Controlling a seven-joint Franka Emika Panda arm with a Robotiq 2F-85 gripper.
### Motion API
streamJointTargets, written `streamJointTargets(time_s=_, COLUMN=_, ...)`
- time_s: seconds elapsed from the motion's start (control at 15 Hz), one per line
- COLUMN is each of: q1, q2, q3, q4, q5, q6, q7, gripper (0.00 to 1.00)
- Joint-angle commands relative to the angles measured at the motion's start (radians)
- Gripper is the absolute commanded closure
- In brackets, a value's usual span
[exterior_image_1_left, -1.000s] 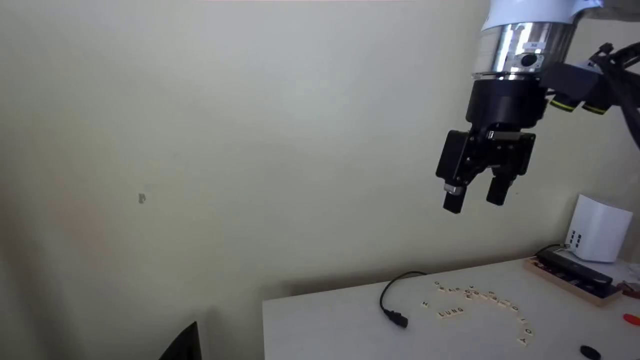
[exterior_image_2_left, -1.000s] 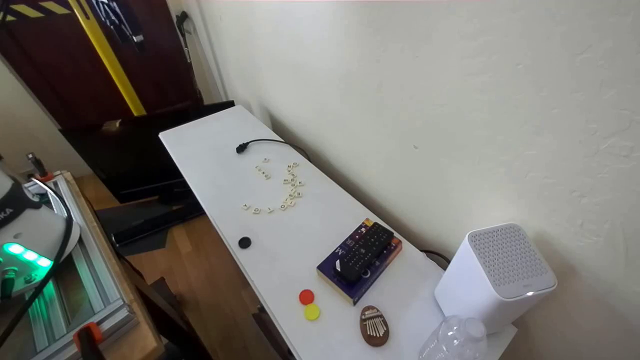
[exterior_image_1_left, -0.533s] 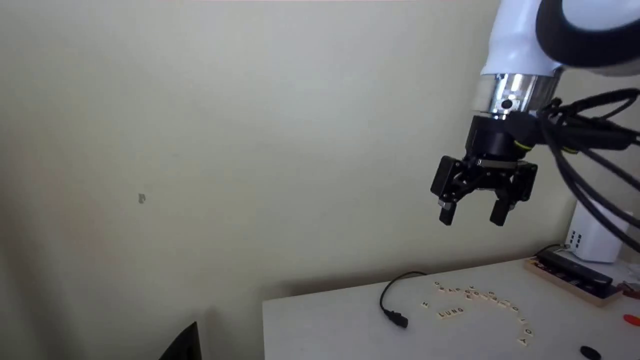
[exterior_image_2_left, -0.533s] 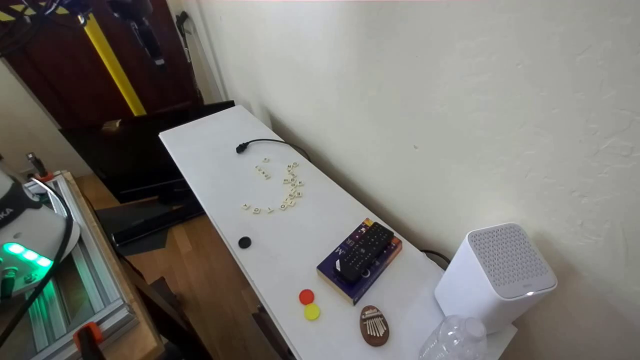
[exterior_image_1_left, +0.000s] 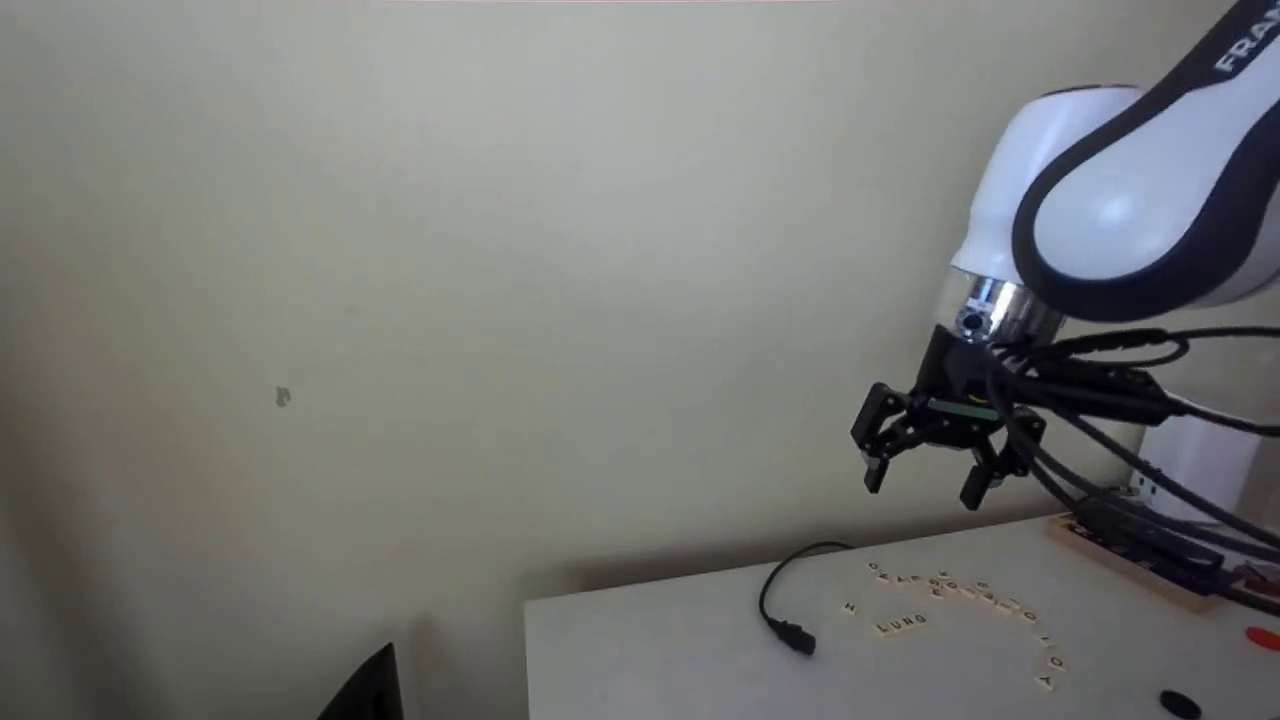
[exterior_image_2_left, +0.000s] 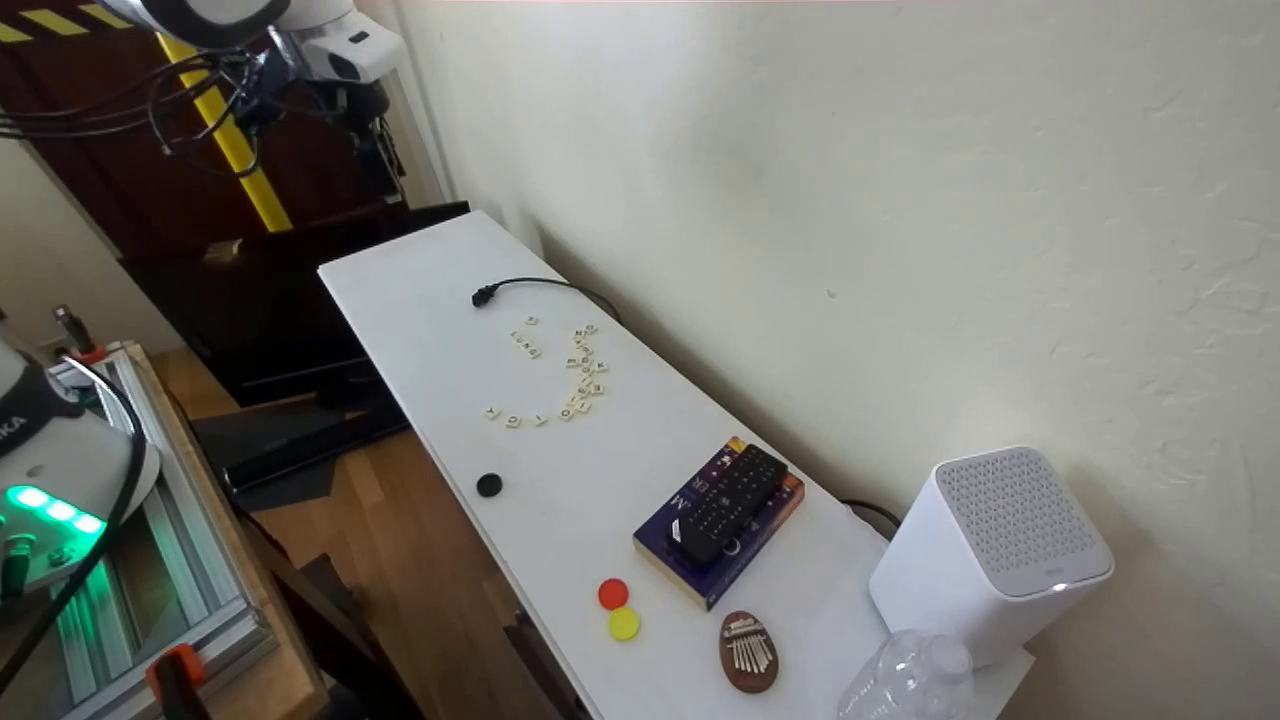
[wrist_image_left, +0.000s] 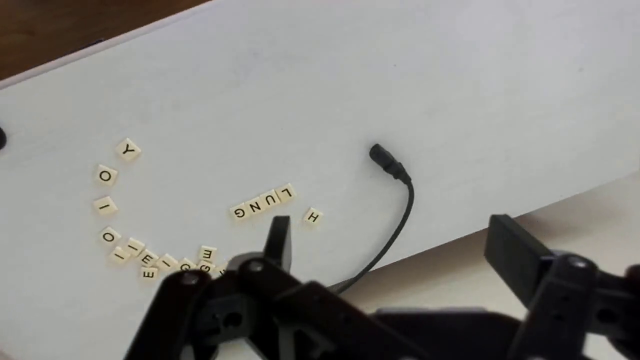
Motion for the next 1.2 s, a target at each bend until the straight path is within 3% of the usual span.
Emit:
streamJointTargets(time_s=0.0, q1=0.012, q2=0.163, q3=-0.06, q4=0.057, q5=-0.032, q6=0.095, q7=0.017, gripper=0.0)
streamJointTargets(time_s=0.07, q1=0.022, q2=0.2, q3=-0.079, q4=0.07, q5=-0.019, q6=0.114, q7=0.0, gripper=0.0)
streamJointTargets(time_s=0.13, q1=0.035, q2=0.223, q3=-0.115, q4=0.078, q5=-0.09, q6=0.114, q7=0.059, gripper=0.0)
streamJointTargets(time_s=0.2, q1=0.044, q2=0.149, q3=-0.104, q4=0.035, q5=-0.012, q6=0.089, q7=-0.011, gripper=0.0)
streamJointTargets(time_s=0.73, q1=0.061, q2=0.168, q3=-0.124, q4=0.044, q5=-0.015, q6=0.093, q7=-0.017, gripper=0.0)
streamJointTargets(time_s=0.8, q1=0.055, q2=0.191, q3=-0.108, q4=0.061, q5=0.023, q6=0.085, q7=-0.053, gripper=0.0)
streamJointTargets(time_s=1.13, q1=0.073, q2=0.293, q3=-0.149, q4=0.12, q5=-0.014, q6=0.121, q7=-0.075, gripper=0.0)
